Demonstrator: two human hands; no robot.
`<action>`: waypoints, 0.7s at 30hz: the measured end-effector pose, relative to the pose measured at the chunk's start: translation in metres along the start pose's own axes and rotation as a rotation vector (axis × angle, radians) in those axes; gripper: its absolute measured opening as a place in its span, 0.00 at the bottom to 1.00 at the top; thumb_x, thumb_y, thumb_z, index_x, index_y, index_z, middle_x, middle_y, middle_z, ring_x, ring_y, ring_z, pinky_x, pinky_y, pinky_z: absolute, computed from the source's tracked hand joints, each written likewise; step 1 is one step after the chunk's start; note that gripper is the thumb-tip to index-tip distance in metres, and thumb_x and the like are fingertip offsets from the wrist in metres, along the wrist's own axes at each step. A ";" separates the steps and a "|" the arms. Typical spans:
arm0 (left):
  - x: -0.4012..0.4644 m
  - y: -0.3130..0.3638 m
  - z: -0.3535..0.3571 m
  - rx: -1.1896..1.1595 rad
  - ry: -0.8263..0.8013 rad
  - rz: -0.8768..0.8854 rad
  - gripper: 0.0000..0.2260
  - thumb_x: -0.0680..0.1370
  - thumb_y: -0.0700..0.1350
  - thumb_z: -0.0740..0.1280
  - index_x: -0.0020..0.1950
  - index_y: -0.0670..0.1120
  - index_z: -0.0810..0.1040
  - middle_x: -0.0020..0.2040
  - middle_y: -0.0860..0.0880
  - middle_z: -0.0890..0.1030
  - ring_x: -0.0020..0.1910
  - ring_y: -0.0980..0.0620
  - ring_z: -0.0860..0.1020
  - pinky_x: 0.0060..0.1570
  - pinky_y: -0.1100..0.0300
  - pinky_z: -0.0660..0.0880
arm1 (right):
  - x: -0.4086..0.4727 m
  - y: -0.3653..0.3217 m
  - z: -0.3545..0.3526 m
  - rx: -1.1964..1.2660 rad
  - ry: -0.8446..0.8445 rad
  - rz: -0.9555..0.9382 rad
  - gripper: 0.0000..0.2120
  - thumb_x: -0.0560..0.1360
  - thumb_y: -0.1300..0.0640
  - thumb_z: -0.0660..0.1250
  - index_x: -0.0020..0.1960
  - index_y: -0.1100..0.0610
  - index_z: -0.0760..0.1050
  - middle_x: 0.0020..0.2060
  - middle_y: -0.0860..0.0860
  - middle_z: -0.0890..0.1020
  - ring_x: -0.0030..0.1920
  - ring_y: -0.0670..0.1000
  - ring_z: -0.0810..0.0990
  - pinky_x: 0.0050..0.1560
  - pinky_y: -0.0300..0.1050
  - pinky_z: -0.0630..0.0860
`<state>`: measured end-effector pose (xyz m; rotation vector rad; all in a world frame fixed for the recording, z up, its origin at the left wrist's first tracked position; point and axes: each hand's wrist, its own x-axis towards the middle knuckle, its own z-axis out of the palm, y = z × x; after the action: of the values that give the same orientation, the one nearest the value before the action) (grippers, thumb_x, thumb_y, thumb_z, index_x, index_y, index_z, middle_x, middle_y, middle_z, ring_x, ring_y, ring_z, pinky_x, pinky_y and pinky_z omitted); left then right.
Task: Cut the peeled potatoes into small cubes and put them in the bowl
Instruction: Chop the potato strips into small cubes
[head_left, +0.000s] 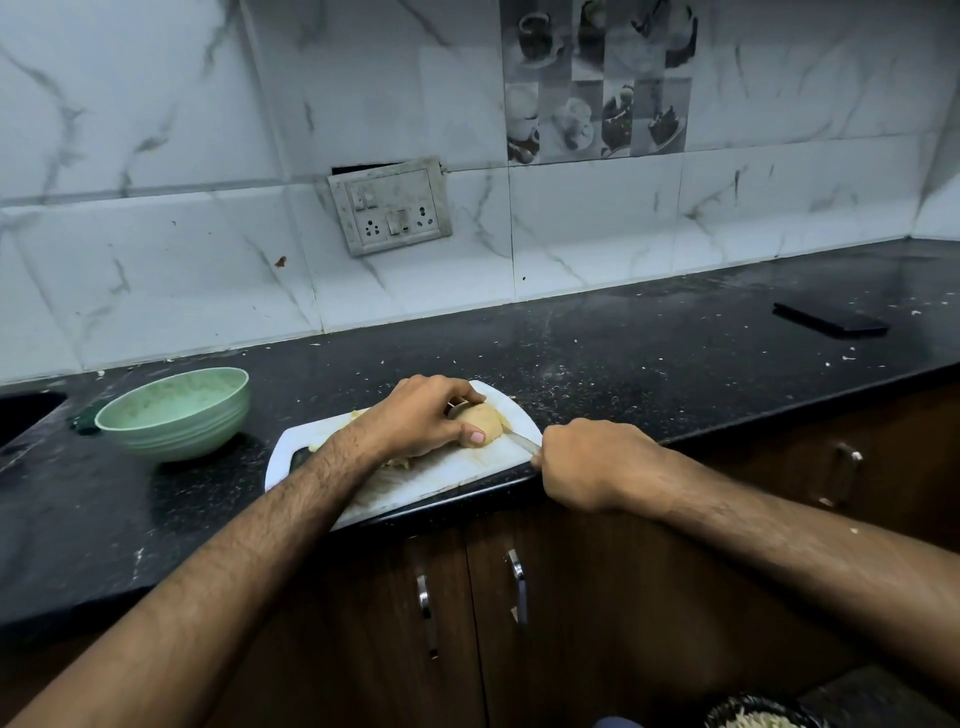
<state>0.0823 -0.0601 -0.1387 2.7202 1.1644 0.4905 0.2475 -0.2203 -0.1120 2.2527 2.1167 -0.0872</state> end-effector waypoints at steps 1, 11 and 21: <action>0.000 0.000 0.000 0.000 -0.002 0.004 0.26 0.73 0.57 0.77 0.68 0.51 0.78 0.63 0.50 0.82 0.61 0.49 0.80 0.67 0.47 0.71 | -0.005 0.001 -0.001 -0.001 -0.002 0.006 0.14 0.81 0.52 0.56 0.62 0.57 0.72 0.60 0.55 0.78 0.58 0.58 0.78 0.48 0.49 0.69; -0.007 -0.003 0.002 0.016 0.006 0.064 0.23 0.75 0.58 0.73 0.68 0.52 0.76 0.63 0.54 0.81 0.62 0.52 0.78 0.65 0.47 0.72 | 0.009 0.011 -0.013 0.041 0.030 0.042 0.07 0.80 0.53 0.57 0.49 0.54 0.72 0.52 0.54 0.81 0.44 0.56 0.76 0.44 0.48 0.70; 0.006 -0.006 -0.003 0.114 -0.145 0.101 0.28 0.78 0.59 0.70 0.75 0.59 0.66 0.59 0.52 0.76 0.59 0.54 0.73 0.65 0.48 0.68 | 0.044 0.001 -0.007 0.076 0.081 0.054 0.12 0.80 0.53 0.56 0.57 0.55 0.75 0.53 0.52 0.80 0.44 0.54 0.74 0.43 0.47 0.68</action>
<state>0.0807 -0.0513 -0.1358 2.8670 1.0536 0.2395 0.2510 -0.1759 -0.1088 2.3946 2.1241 -0.0766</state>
